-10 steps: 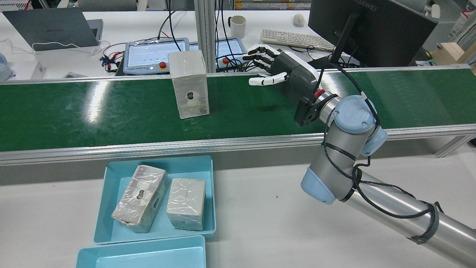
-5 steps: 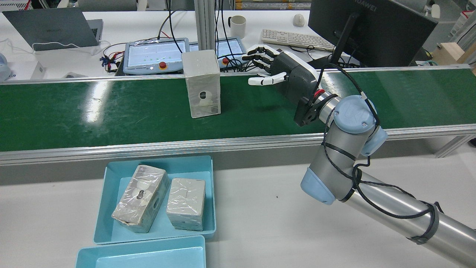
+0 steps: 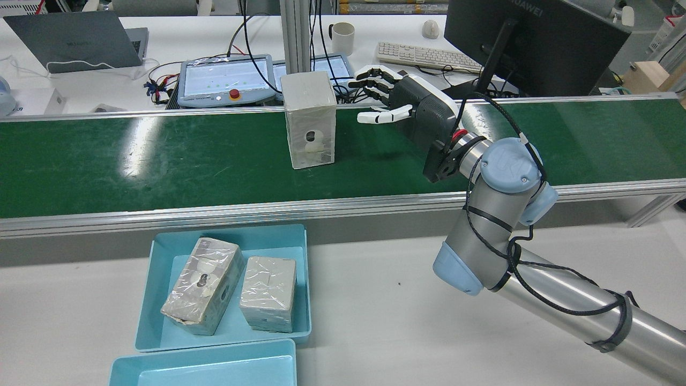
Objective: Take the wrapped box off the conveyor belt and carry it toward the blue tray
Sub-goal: 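Lower the right hand toward the belt as the white wrapped box approaches, then close the right hand fingers around the white wrapped box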
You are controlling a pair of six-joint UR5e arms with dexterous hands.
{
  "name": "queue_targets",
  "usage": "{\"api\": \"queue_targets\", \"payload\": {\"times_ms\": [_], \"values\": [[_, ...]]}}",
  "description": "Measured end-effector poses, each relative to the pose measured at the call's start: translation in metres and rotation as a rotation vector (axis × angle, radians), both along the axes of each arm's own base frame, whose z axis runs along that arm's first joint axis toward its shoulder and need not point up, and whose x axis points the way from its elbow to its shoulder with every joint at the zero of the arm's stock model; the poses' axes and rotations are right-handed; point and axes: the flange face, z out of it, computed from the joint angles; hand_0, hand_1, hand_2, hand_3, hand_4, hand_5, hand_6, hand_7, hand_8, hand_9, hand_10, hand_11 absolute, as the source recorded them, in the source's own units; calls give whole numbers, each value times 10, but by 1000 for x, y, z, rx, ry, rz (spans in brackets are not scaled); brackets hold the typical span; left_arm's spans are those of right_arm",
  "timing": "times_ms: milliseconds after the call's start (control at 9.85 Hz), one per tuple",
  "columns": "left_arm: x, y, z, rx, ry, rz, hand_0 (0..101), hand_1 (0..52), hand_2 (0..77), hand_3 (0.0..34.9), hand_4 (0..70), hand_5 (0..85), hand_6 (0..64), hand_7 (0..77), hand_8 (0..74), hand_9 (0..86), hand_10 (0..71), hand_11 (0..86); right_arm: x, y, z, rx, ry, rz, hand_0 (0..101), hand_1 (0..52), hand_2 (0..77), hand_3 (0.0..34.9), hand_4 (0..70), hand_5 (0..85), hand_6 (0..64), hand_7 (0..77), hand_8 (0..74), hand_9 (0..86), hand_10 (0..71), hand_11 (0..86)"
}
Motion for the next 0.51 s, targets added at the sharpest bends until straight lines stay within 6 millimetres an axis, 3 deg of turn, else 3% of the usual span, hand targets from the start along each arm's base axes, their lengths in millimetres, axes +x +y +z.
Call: {"api": "queue_targets", "payload": {"times_ms": [508], "values": [[0, 0, 0, 0, 0, 0, 0, 0, 5, 0, 0, 11, 0, 5, 0, 0, 0, 0, 0, 0, 0, -1, 1, 0, 475, 153, 235, 262, 115, 409, 33, 273, 0, 60, 0, 16]]}}
